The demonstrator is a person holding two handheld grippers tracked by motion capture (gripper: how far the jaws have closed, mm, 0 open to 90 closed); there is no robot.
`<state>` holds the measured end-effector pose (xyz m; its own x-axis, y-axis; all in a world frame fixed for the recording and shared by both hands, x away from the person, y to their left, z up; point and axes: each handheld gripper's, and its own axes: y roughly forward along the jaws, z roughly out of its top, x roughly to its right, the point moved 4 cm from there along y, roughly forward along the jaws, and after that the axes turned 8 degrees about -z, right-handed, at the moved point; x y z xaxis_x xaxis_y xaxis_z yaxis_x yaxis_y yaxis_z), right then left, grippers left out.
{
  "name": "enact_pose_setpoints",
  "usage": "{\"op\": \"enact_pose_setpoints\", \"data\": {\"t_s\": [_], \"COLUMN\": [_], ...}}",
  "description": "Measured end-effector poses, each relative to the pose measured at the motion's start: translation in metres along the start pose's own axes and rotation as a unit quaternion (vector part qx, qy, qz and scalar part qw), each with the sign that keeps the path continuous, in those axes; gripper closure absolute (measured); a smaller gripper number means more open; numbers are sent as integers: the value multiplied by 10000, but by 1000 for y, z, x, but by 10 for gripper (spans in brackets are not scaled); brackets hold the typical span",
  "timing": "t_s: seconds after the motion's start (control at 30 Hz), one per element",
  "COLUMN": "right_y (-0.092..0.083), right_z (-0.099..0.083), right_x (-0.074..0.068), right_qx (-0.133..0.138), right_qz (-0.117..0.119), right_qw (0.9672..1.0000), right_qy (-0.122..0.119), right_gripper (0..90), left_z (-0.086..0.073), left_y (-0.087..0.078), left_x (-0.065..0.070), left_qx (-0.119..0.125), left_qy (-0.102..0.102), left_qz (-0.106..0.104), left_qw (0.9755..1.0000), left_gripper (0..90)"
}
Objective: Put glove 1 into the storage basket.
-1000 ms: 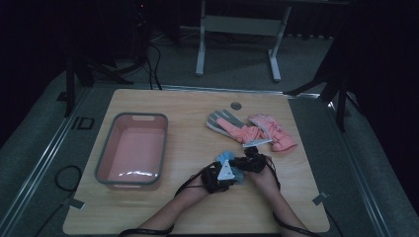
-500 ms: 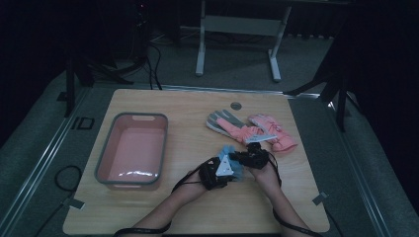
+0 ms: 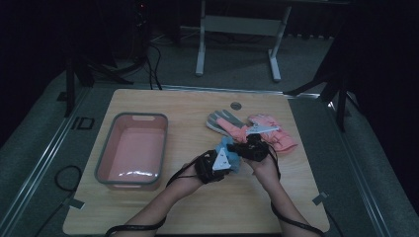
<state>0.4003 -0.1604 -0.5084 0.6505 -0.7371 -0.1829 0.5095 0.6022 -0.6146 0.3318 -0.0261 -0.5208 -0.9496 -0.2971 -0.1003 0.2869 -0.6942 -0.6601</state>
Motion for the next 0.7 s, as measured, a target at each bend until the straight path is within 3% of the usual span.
{"op": "enact_pose_setpoints", "data": {"t_s": [0.23, 0.7], "right_y": [-2, -4], "right_z": [10, 45], "right_x": [-2, -20], "right_qx": [156, 368], "right_qz": [35, 138], "right_qw": [9998, 9992], "right_qy": [98, -32], "right_gripper": [847, 847], "left_z": [7, 10], "left_y": [-14, -44], "left_x": [-5, -20], "left_qx": [75, 55], "left_qy": [59, 116], "left_qz": [135, 410], "left_qw": [9999, 9991], "left_gripper": [784, 784]}}
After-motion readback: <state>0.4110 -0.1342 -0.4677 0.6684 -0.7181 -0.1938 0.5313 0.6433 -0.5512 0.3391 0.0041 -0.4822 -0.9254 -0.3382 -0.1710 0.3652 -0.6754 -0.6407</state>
